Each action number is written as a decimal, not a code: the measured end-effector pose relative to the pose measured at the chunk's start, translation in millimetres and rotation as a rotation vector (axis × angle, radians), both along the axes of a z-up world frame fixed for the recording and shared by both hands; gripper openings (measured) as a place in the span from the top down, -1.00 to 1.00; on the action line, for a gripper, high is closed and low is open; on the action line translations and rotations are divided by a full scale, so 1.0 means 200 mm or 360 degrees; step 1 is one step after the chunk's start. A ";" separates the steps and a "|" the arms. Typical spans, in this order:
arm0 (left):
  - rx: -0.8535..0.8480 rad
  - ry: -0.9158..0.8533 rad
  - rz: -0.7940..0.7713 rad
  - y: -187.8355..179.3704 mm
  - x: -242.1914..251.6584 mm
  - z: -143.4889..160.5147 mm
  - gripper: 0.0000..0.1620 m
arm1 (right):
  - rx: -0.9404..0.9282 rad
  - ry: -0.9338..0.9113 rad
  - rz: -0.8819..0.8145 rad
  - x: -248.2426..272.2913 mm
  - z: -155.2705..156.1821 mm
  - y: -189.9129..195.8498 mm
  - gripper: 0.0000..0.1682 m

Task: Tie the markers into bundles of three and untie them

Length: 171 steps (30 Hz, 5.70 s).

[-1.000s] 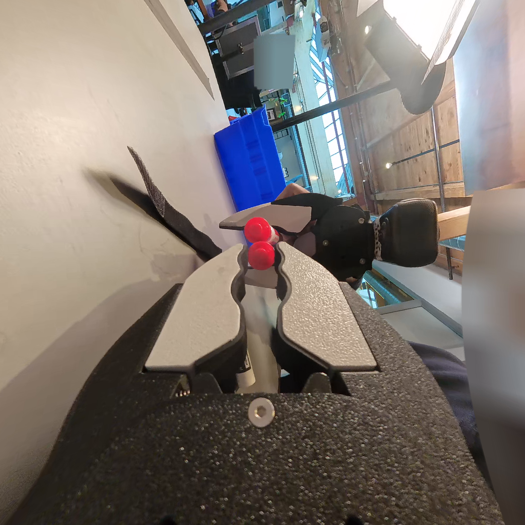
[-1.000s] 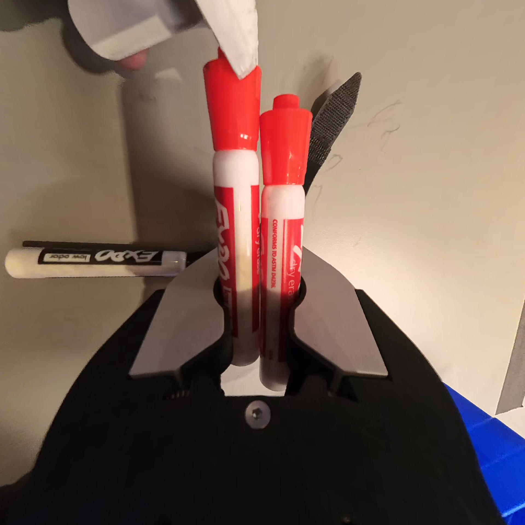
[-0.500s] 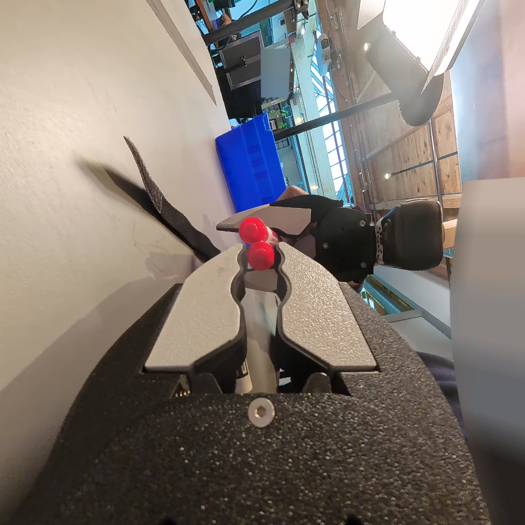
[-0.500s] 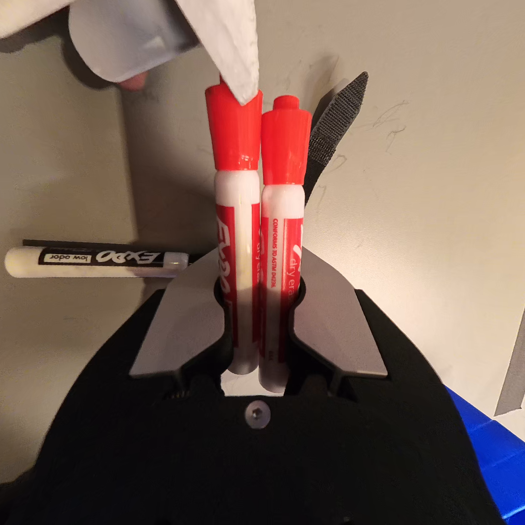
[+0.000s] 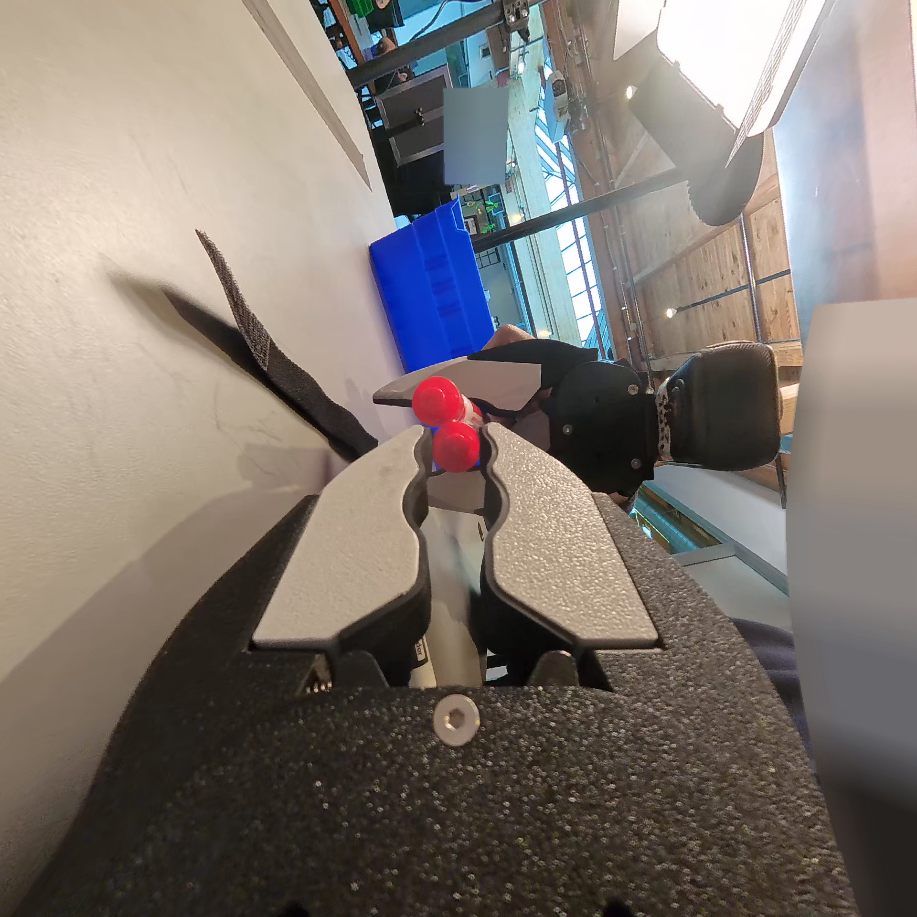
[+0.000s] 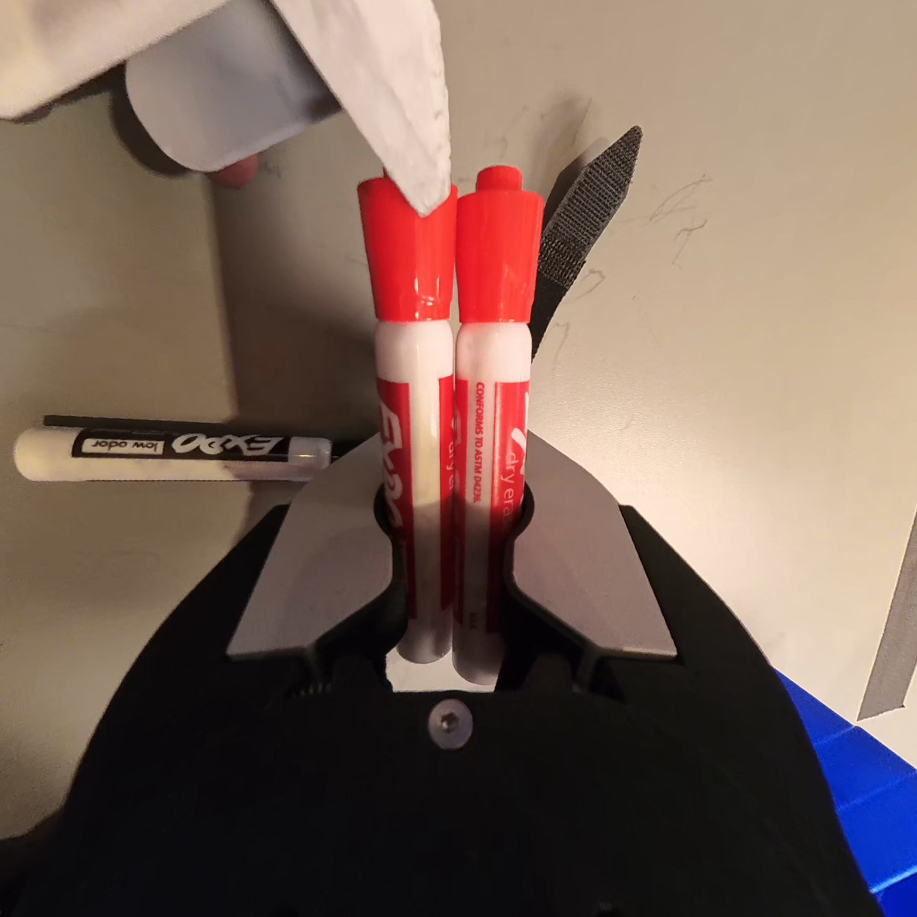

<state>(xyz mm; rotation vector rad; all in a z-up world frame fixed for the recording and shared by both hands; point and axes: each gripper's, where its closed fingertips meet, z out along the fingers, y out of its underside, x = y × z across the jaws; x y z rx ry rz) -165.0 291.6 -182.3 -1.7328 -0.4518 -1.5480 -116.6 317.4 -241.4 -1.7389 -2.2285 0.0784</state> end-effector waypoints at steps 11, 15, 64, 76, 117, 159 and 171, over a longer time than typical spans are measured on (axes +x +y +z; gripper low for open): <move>0.0098 -0.0121 0.0152 0.01 -0.03 0.05 0.39 | -0.0055 0.0045 -0.0035 -0.02 0.00 -0.01 0.50; 0.0060 -0.0116 0.0157 0.02 0.01 0.03 0.35 | -0.0088 0.0079 -0.0039 -0.05 0.01 -0.05 0.50; -0.0096 -0.0321 0.0450 0.06 0.05 0.06 0.78 | 0.0113 -0.0045 -0.0057 -0.09 0.04 -0.04 0.52; -0.0117 -0.0274 0.0432 0.07 0.07 0.05 0.78 | 0.0141 -0.0073 -0.0053 -0.08 0.02 -0.04 0.53; 0.1432 0.1223 -0.0942 0.04 0.12 0.07 0.49 | -0.0060 -0.0012 -0.0116 0.17 0.16 0.10 0.52; 0.1632 0.1967 -0.1881 -0.22 0.27 -0.37 0.58 | -0.0103 0.0067 -0.0008 0.12 0.20 0.01 0.52; 0.1404 0.1747 -0.1412 -0.26 0.11 -0.17 0.78 | -0.0125 -0.0016 -0.0025 0.14 0.13 0.02 0.52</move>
